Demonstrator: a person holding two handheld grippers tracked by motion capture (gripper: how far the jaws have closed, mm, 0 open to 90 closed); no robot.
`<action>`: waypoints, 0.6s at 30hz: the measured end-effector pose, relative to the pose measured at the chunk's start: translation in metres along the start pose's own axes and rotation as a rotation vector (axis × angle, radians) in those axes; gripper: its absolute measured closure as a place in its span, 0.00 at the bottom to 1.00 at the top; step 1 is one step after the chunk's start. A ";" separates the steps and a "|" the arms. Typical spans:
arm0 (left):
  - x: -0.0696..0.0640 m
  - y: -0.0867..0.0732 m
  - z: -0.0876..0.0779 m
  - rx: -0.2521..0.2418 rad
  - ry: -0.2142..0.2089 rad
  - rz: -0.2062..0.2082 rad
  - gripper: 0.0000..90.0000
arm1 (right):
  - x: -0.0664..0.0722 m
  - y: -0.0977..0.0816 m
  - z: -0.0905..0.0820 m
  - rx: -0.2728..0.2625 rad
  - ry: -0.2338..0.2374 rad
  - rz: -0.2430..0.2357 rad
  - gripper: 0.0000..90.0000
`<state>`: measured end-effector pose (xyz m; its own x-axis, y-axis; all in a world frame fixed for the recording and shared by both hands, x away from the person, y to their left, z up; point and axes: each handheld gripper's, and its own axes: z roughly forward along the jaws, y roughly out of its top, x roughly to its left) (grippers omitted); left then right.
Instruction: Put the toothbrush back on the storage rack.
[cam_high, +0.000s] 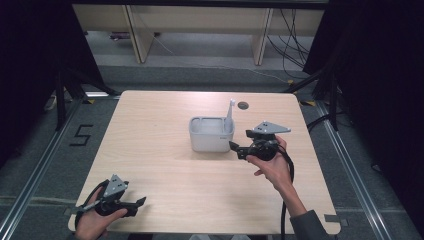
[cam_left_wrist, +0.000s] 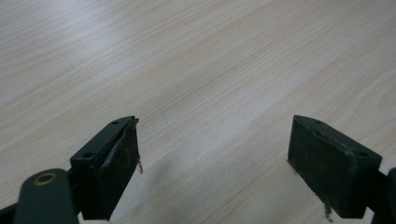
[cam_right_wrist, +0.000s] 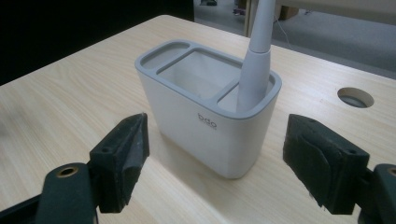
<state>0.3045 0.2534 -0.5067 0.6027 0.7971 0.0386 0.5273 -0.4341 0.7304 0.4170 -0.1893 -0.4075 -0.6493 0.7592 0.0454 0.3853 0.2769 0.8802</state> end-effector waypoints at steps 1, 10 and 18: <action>0.000 0.000 0.000 0.000 0.000 0.000 0.18 | 0.000 0.000 -0.001 0.005 0.002 -0.002 0.26; -0.001 0.000 0.001 -0.016 -0.001 -0.019 0.18 | 0.003 -0.005 -0.004 0.016 0.009 -0.002 0.26; -0.001 0.000 0.001 -0.015 -0.001 -0.019 0.18 | 0.006 -0.012 -0.007 0.017 0.024 0.016 0.23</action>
<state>0.3042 0.2520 -0.5074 0.5933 0.8046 0.0244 0.5292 -0.4126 0.7415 0.4038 -0.1925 -0.4145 -0.6580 0.7496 0.0709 0.4068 0.2747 0.8712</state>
